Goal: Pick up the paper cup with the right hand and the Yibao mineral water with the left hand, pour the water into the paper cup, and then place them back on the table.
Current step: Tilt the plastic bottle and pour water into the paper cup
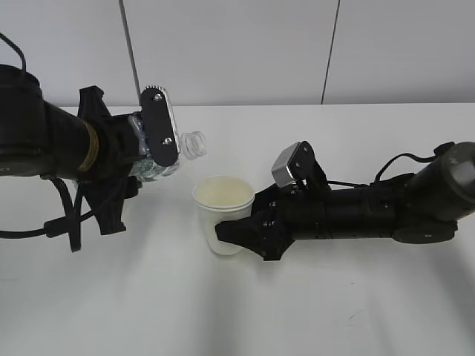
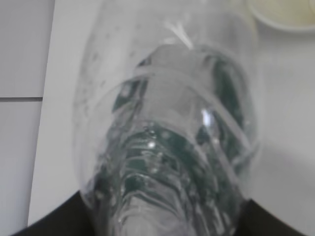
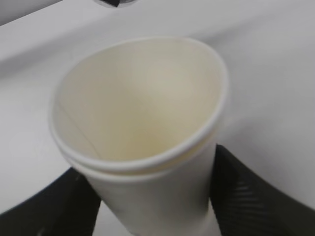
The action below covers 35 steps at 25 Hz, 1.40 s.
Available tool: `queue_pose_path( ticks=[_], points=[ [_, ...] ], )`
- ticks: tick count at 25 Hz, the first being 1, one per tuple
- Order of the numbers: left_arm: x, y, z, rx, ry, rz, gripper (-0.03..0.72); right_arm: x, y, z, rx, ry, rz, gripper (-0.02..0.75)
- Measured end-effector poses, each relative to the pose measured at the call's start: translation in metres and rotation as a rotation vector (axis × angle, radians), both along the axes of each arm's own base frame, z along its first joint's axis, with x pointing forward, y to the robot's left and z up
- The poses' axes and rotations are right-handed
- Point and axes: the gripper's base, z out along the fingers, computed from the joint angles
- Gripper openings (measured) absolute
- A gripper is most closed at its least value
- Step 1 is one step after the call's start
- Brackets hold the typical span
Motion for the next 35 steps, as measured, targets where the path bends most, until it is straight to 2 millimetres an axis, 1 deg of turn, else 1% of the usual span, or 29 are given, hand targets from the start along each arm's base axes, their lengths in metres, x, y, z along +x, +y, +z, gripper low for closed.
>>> queue_pose_path(
  ticks=[8,35],
  points=[
    [-0.0021,-0.0033,0.0024,0.074,-0.026,-0.026,0.333,-0.0011,0.0002,-0.0005,-0.007,-0.002,0.015,0.501],
    [0.0017,-0.0012,0.0068,0.196,-0.101,-0.096,0.33,-0.0033,0.0012,-0.0002,0.001,0.01,0.037,0.501]
  ],
)
